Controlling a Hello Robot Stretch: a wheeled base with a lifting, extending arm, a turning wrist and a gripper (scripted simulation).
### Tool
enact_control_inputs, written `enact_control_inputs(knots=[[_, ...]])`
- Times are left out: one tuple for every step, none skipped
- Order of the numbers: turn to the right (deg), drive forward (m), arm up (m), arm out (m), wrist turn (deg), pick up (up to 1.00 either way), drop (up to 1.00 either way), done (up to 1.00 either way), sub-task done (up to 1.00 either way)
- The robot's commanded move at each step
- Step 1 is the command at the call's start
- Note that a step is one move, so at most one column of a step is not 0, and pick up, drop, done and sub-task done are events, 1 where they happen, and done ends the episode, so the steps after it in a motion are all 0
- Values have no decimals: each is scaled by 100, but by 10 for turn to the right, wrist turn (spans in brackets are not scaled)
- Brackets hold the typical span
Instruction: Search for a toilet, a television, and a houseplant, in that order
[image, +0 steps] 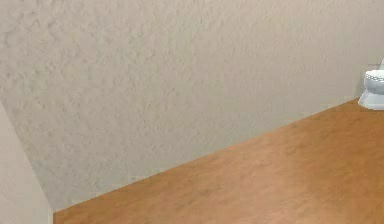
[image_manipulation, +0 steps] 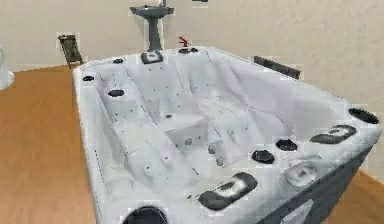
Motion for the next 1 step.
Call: enact_control_inputs(knots=[[30,0,0,0,0,0,0,0,0]])
